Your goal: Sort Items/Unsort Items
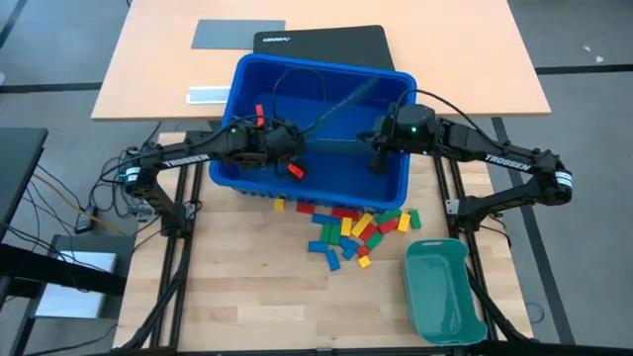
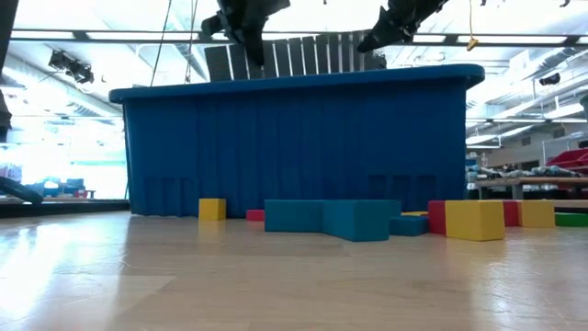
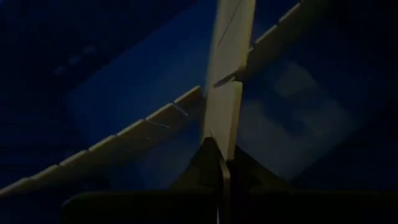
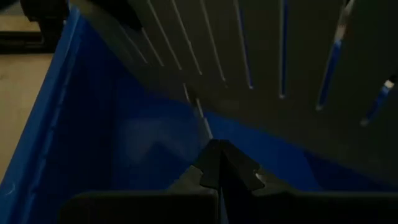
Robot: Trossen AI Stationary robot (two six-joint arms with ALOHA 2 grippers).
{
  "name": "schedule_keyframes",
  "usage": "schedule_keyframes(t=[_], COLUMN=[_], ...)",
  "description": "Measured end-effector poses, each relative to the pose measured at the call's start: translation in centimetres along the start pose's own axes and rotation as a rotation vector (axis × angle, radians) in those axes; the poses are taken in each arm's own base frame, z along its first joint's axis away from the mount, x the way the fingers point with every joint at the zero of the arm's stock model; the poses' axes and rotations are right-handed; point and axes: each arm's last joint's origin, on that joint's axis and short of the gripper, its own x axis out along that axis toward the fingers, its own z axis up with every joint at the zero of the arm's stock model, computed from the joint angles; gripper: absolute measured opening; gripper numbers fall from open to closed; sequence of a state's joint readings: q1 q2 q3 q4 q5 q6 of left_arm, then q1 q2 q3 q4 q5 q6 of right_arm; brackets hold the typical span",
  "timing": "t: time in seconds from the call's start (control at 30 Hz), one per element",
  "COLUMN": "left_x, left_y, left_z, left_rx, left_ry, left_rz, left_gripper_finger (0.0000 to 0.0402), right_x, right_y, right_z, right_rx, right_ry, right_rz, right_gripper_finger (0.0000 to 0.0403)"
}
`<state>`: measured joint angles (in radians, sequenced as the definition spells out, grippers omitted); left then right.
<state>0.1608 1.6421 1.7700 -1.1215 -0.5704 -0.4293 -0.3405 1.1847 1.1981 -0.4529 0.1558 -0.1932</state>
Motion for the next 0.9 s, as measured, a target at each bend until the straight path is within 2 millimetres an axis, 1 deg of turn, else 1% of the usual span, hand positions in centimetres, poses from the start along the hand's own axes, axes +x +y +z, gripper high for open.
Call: schedule_keyframes(t=[0.07,0.17,0.23,0.3,0.37,0.5,0.67,0.77,0.9], left_x=[0.0,0.0,0.0,0.0,0.0,0.0,0.0,0.0,0.0], left_y=[0.0,-0.1,-0.1,-0.1,-0.1,-0.3,-0.5,-0.5,-0.5], left_z=[0.0,0.1,0.1,0.1,0.2,0.4,0.6,0.7,0.9], left_rx=[-0.024,-0.034,-0.033,-0.032,-0.033,-0.047,-0.042,-0.043,-0.051], left_ry=[-0.001,-0.01,-0.009,-0.009,-0.012,-0.028,-0.039,-0.044,-0.052], left_rz=[-0.01,-0.016,-0.016,-0.018,-0.027,-0.045,-0.086,-0.09,-0.114], left_gripper_finger=[0.0004,0.0003,0.0003,0.0003,0.0003,0.0003,0.0003,0.0003,0.0003], right_x=[0.0,-0.1,-0.1,0.5,1.6,4.9,8.5,10.3,12.2], right_y=[-0.2,-1.0,-1.8,-2.7,-4.0,-6.9,-10.1,-11.2,-11.8], right_z=[0.6,1.5,2.0,2.2,2.0,1.2,0.7,0.7,1.3], right_rx=[-0.011,-0.022,-0.061,-0.095,-0.09,-0.053,0.005,0.026,0.025], right_ry=[-0.054,-0.143,-0.188,-0.231,-0.25,-0.264,-0.233,-0.229,-0.225], right_rz=[-0.037,-0.15,-0.202,-0.21,-0.207,-0.293,-0.34,-0.305,-0.284], right_gripper_finger=[0.0003,0.0007,0.0012,0.0015,0.0014,0.0003,0.0002,0.0002,0.0001])
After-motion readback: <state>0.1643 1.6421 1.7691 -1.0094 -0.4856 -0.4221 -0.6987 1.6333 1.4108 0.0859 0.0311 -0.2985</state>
